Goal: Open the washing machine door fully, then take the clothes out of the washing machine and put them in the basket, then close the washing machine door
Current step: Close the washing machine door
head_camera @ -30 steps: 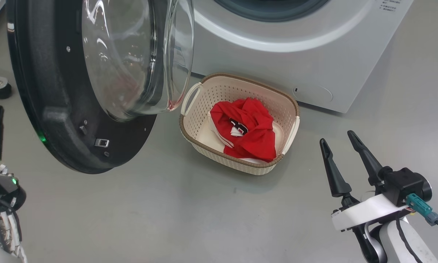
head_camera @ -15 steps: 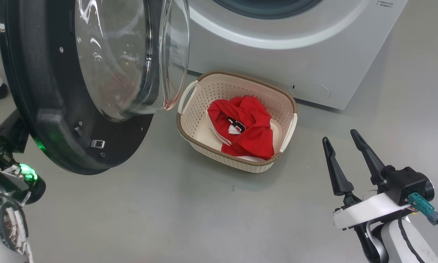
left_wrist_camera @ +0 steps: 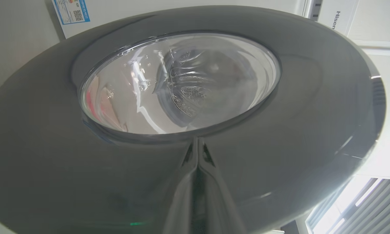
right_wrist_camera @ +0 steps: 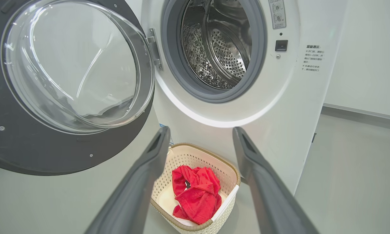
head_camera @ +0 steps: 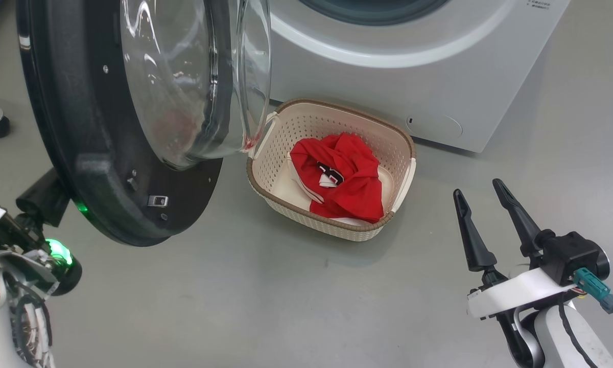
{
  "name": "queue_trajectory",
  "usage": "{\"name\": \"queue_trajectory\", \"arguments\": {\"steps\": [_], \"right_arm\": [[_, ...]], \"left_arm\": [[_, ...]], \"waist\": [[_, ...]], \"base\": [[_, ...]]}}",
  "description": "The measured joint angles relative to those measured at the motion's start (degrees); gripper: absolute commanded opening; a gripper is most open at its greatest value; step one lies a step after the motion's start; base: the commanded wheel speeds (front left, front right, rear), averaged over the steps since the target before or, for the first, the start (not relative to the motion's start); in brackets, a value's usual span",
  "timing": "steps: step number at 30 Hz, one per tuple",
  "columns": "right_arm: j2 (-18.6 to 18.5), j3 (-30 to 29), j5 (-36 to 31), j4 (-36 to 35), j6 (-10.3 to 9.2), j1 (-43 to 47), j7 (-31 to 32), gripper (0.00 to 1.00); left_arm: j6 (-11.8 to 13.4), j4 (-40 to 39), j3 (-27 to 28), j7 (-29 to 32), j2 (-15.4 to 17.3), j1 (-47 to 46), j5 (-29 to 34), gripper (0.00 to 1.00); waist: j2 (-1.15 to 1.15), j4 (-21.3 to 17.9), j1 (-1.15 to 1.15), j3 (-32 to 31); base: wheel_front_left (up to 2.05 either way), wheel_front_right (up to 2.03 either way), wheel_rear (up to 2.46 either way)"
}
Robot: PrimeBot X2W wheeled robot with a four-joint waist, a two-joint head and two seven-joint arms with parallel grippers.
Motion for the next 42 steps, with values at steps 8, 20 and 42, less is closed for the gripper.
{"name": "queue_trajectory", "arguments": {"steps": [8, 20, 42], "right_arm": [[0.13, 0.20, 0.01, 0.00, 0.00, -0.28, 0.00, 1.00], [0.60, 1.42, 0.10, 0.26, 0.00, -1.17, 0.00, 1.00], [2.32, 1.62, 0.59, 1.37, 0.00, -2.49, 0.00, 1.00]], "left_arm": [[0.00, -0.73, -2.59, 1.70, -0.10, 1.65, -1.37, 0.00], [0.02, -3.63, -4.76, 3.03, -0.52, 3.52, -4.61, 0.00], [0.44, -5.37, -11.73, -0.94, -0.48, 5.22, -10.53, 0.00]], "waist": [[0.00, -0.35, 0.00, 0.03], [0.00, -3.54, 0.00, 0.01], [0.00, -15.47, 0.00, -0.34]], "base": [[0.00, 0.00, 0.00], [0.00, 0.00, 0.00], [0.00, 0.00, 0.00]]}}
